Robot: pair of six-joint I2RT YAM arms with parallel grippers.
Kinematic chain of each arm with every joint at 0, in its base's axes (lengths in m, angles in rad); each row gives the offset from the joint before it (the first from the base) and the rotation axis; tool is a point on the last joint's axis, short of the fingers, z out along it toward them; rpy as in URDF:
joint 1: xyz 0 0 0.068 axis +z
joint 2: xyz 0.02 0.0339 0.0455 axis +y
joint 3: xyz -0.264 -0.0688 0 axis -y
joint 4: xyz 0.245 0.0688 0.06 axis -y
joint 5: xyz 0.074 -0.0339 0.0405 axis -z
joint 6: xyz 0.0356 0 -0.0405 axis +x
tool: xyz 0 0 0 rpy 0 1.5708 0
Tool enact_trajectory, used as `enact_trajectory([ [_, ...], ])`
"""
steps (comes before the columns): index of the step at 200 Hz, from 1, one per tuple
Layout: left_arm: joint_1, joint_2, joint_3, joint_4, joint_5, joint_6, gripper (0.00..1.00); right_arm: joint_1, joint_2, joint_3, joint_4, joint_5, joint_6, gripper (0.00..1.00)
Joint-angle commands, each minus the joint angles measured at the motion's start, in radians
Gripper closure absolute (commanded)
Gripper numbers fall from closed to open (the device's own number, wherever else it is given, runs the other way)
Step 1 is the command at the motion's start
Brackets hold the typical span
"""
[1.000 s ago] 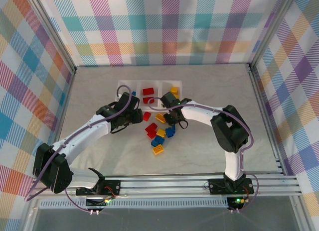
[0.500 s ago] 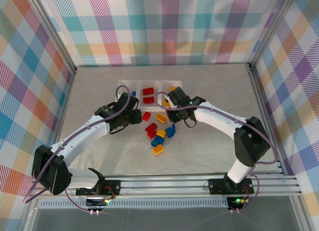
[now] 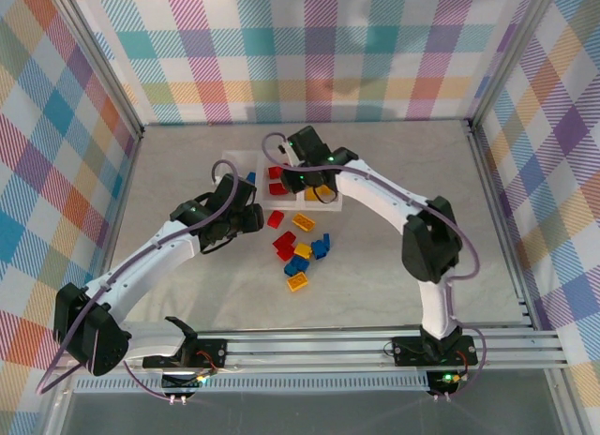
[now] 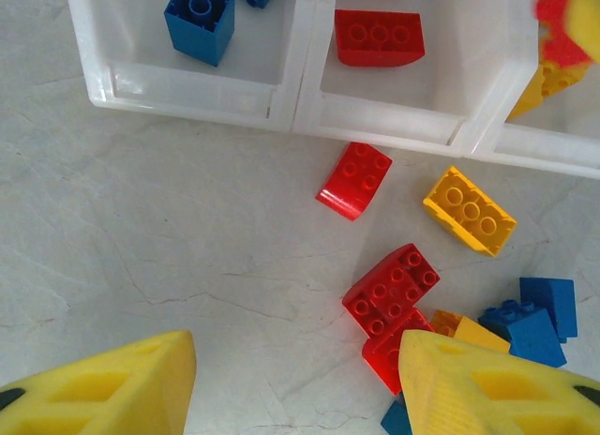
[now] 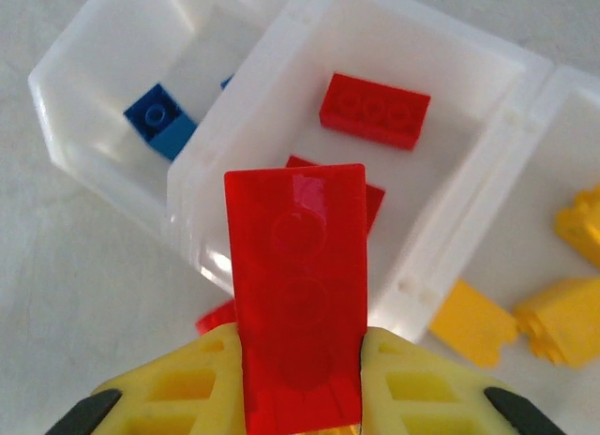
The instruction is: Sort the legos into containers by color
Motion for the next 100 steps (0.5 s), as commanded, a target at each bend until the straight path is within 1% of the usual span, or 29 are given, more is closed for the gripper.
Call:
enact_trajectory([
  [1, -0.009, -0.028, 0.007, -0.042, -0.024, 0.011, 0.41, -0.006, 0.080, 0.094, -0.049, 0.006, 0.006, 0.73],
  [33, -0.009, -0.036, 0.004, -0.058, -0.046, 0.011, 0.40, -0.017, 0.157, 0.182, -0.061, 0.013, 0.005, 0.72],
  [79, -0.010, -0.021, 0.001, -0.048, -0.030, 0.009, 0.40, -0.036, 0.226, 0.303, -0.101, -0.010, 0.025, 0.68],
  [92, -0.010, -0.017, 0.002, -0.048, -0.028, 0.009, 0.40, -0.037, 0.251, 0.343, -0.119, -0.012, 0.025, 0.66],
  [100, -0.010, -0.016, 0.001, -0.047, -0.027, 0.010, 0.40, -0.039, 0.266, 0.368, -0.131, -0.011, 0.026, 0.61],
])
